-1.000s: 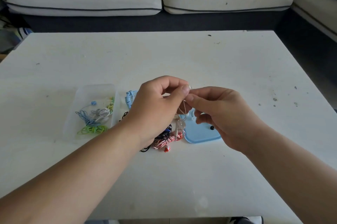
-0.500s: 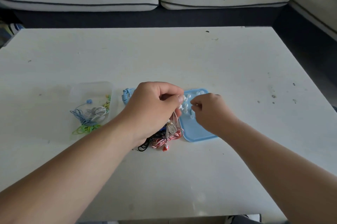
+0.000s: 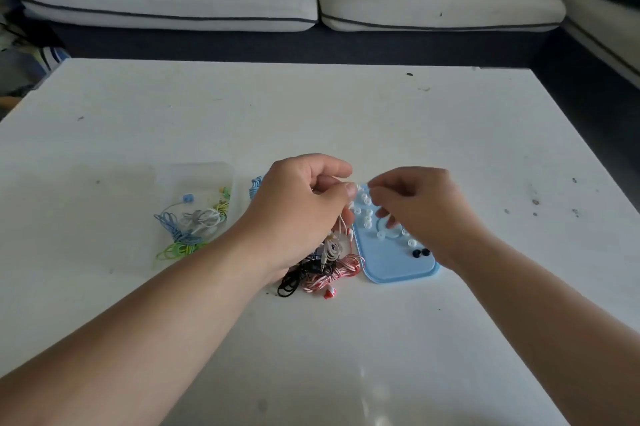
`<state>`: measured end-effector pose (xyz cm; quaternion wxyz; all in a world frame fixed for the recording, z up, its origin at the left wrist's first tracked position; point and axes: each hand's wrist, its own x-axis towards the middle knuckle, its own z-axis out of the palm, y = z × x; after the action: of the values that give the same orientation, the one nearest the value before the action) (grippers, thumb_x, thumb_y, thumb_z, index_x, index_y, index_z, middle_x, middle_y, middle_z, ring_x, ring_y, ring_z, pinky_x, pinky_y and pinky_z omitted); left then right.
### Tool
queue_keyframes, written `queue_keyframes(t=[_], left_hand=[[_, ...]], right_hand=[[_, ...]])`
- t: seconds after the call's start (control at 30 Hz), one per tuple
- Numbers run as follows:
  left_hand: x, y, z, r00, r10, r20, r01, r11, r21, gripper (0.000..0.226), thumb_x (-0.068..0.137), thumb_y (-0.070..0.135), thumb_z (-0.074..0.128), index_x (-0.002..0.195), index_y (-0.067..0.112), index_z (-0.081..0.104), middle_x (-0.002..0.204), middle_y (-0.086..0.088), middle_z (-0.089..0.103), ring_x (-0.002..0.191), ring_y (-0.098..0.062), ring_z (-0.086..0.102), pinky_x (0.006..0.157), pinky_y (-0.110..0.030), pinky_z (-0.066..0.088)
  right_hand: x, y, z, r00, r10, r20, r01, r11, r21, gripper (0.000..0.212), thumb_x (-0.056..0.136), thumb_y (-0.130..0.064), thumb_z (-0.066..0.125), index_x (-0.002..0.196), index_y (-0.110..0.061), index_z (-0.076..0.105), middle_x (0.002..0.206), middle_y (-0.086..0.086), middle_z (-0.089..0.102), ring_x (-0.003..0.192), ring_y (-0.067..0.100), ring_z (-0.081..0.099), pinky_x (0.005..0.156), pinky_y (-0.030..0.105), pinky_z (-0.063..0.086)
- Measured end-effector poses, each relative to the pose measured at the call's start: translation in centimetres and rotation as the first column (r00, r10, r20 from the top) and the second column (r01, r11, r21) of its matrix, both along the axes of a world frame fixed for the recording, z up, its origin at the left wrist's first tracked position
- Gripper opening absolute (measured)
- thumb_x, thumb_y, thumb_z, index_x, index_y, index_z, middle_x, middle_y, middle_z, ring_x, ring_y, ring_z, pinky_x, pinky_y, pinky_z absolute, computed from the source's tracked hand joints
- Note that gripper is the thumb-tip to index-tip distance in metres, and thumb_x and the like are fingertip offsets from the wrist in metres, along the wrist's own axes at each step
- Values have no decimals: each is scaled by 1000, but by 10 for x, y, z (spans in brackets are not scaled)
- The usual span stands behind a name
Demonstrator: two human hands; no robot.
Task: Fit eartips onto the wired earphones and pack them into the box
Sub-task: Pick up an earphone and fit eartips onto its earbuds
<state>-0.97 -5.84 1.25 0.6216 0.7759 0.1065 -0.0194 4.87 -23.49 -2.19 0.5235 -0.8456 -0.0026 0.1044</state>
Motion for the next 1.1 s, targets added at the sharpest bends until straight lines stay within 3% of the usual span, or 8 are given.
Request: queue_keyframes(t=[0.07, 0.1, 0.2, 0.33, 0.57, 0.77, 1.1], left_hand=[[2, 2, 1, 999, 39, 21, -38, 999, -36, 13, 95, 13, 73, 106, 20, 73, 76, -2, 78, 69, -17, 74, 72, -30, 61], [3, 3, 3, 998, 53, 35, -51, 997, -64, 11, 94, 12, 73, 104, 18, 74, 76, -4, 78, 70, -19, 74, 72, -30, 61], [3, 5, 8, 996, 53, 77, -44, 993, -113, 7, 94, 10, 73, 100, 13, 76, 72, -9, 76, 66, -19, 71, 69, -26, 60], [2, 6, 11, 992, 27, 124, -12, 993, -115, 7, 94, 10, 73, 97, 14, 78, 71, -12, 75, 66, -20, 69, 72, -29, 61], [2, 9, 15, 986, -24, 164, 36, 997, -70, 11, 94, 8, 73, 101, 14, 79, 70, -8, 75, 66, -19, 71, 72, -27, 61], [2, 11, 12, 985, -35, 167, 38, 999, -16, 11, 94, 11, 74, 100, 19, 79, 75, -8, 77, 76, -34, 74, 81, -45, 64], [3, 12, 12, 983, -68, 173, 80, 995, -67, 11, 95, 9, 71, 102, 15, 78, 69, -10, 73, 65, -20, 69, 72, -30, 61]], right_hand=[[-9, 4, 22, 981, 18, -192, 67, 901, 429, 10, 90, 2, 71, 97, -5, 76, 80, 14, 76, 70, 22, 72, 71, 30, 63], [-12, 4, 28, 969, 54, -241, 90, 833, 546, 12, 89, 5, 70, 99, 0, 74, 82, 15, 76, 71, 22, 73, 71, 30, 63], [-17, 5, 40, 950, 128, -283, 105, 725, 680, 17, 85, 6, 67, 101, 4, 72, 82, 14, 75, 70, 20, 73, 68, 26, 62], [-18, 3, 44, 943, 173, -283, 87, 694, 714, 25, 74, -2, 69, 99, 2, 72, 83, 13, 75, 70, 18, 74, 68, 25, 61], [-18, 1, 42, 951, 203, -233, 17, 720, 694, 26, 76, -5, 70, 100, 3, 74, 82, 12, 75, 72, 17, 72, 70, 24, 61], [-17, 3, 41, 956, 195, -221, 11, 724, 690, 25, 75, -6, 71, 98, 2, 74, 78, 12, 73, 70, 17, 70, 69, 25, 61], [-16, 0, 43, 935, 279, -220, -36, 691, 722, 20, 81, -7, 65, 97, 1, 74, 79, 10, 73, 69, 16, 70, 68, 23, 61]])
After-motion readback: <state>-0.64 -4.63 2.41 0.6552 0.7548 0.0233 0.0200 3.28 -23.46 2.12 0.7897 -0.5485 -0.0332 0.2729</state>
